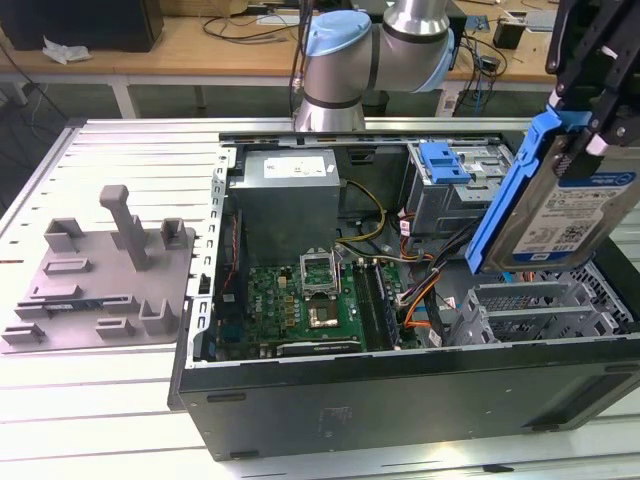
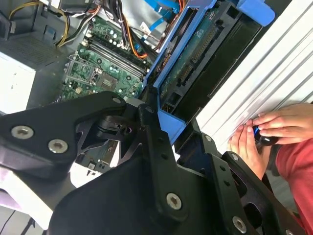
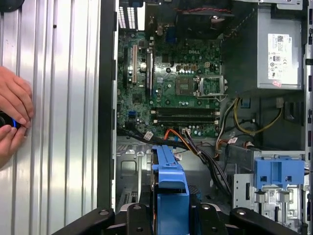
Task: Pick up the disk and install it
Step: 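Insert the disk into the insertion slot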
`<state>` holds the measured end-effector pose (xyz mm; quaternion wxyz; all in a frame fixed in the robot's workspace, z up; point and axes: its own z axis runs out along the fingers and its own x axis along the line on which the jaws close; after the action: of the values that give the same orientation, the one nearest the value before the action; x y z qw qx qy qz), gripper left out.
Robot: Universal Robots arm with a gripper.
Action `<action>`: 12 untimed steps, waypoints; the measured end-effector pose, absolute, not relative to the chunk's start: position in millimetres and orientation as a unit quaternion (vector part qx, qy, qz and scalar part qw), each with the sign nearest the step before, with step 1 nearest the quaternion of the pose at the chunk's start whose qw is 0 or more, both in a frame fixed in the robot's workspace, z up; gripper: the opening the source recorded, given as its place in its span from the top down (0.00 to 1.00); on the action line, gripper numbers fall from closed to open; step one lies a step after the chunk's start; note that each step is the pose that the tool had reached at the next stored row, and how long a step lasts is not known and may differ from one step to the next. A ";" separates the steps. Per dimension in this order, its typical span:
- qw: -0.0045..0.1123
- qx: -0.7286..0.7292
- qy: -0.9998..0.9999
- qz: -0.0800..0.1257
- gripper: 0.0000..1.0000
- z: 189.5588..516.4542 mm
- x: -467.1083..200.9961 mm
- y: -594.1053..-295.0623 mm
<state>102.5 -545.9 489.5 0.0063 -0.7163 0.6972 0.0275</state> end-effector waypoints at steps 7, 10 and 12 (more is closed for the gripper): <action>0.007 -0.716 0.698 0.028 0.63 487.5 114.1 -546.0; 0.007 -0.715 0.698 0.028 0.63 486.5 117.8 -545.9; 0.007 -0.715 0.698 0.028 0.63 485.4 118.5 -546.0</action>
<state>118.5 -546.0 485.4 0.0068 -0.7153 0.6983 0.0278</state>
